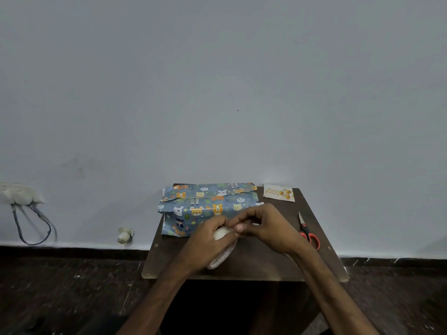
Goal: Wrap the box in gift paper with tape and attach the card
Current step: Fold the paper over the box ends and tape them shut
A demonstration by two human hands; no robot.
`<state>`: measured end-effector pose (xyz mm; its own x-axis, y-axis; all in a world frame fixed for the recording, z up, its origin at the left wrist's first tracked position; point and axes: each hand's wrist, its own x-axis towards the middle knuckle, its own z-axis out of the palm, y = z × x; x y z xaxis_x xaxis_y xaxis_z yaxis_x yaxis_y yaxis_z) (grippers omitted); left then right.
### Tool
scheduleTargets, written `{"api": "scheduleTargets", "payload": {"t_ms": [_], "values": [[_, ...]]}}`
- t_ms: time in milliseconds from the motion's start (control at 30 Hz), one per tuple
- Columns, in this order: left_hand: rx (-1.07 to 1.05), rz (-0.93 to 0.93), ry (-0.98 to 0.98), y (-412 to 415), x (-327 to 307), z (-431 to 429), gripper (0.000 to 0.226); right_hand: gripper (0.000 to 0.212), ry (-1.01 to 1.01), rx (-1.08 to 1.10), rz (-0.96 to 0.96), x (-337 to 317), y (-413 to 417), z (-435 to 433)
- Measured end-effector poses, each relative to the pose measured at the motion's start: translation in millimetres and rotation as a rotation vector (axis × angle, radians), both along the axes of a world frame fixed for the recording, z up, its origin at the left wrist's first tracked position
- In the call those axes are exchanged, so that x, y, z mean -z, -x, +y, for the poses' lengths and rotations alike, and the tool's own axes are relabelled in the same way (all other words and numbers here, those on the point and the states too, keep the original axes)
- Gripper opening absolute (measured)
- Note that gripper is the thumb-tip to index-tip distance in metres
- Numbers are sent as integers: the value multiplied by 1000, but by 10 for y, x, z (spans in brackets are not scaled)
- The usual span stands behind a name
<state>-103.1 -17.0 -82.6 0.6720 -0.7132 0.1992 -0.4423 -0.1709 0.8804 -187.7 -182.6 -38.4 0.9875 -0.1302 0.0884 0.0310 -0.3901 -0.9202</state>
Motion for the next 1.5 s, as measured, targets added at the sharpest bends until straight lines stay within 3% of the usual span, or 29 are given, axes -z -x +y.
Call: {"api": "scheduleTargets", "payload": {"t_ms": [100, 300, 367, 567, 867, 1000, 1200, 1300, 1500], "values": [[50, -12, -57, -31, 67, -11, 17, 11, 183, 27, -18, 71, -11, -9], [33, -157, -130, -12, 122, -86, 28, 18, 441, 121, -183, 195, -39, 13], [36, -175, -107, -4, 120, -90, 26, 24, 405, 173, -204, 258, -32, 40], [25, -236, -104, 0, 149, -115, 15, 9, 233, 346, -205, 350, -46, 102], [11, -268, -90, 5, 212, -129, 16, 16, 150, 346, -199, 312, -17, 129], [37, -329, -101, 49, 203, -146, 21, 11, 344, 349, -159, 269, -16, 49], [31, -402, -133, 78, 219, -167, 30, 20, 700, 254, -118, 312, -48, 70], [65, -413, -137, 97, 197, -144, 22, 21, 753, 209, -66, 291, -43, 42], [49, -247, -159, 135, 194, -156, 47, 31, 772, 164, -31, 303, -56, -17]]}}
